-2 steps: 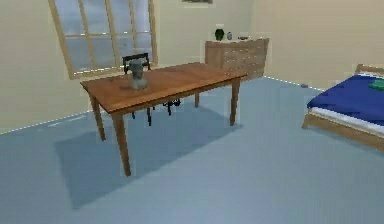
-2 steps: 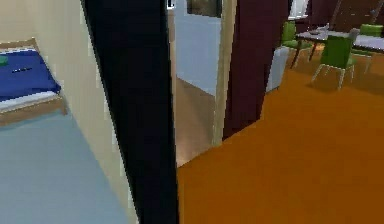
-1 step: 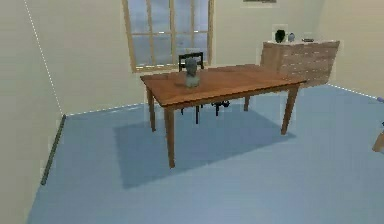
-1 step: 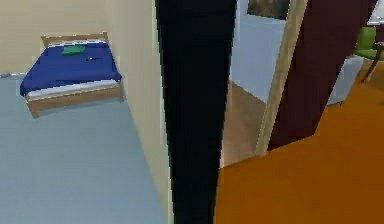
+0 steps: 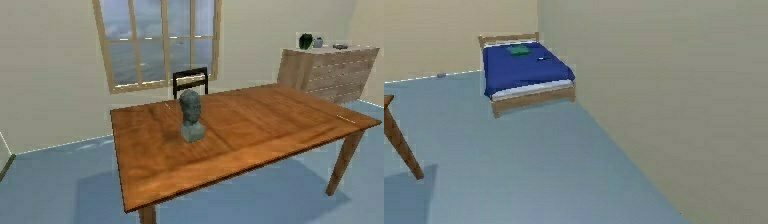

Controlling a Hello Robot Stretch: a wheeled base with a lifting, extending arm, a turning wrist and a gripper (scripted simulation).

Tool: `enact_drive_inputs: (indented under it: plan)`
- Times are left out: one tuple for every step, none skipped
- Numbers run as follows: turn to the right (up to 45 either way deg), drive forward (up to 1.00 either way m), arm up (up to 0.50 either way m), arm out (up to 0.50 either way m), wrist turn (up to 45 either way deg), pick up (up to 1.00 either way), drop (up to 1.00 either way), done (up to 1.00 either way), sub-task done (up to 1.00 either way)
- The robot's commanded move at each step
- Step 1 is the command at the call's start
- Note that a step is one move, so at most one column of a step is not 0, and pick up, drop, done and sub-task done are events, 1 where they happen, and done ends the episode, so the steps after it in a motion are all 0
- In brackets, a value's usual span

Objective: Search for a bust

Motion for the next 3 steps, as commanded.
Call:
enact_drive_inputs:
  plan:
    - [-6.0, 0.00, 0.00, 0.00, 0.0, 0.00, 0.00, 0.00, 0.00]
    - [0.0, 0.15, 0.00, 0.00, 0.0, 0.00, 0.00, 0.00, 0.00]
    - [0.0, 0.00, 0.00, 0.00, 0.0, 0.00, 0.00, 1.00, 0.00]
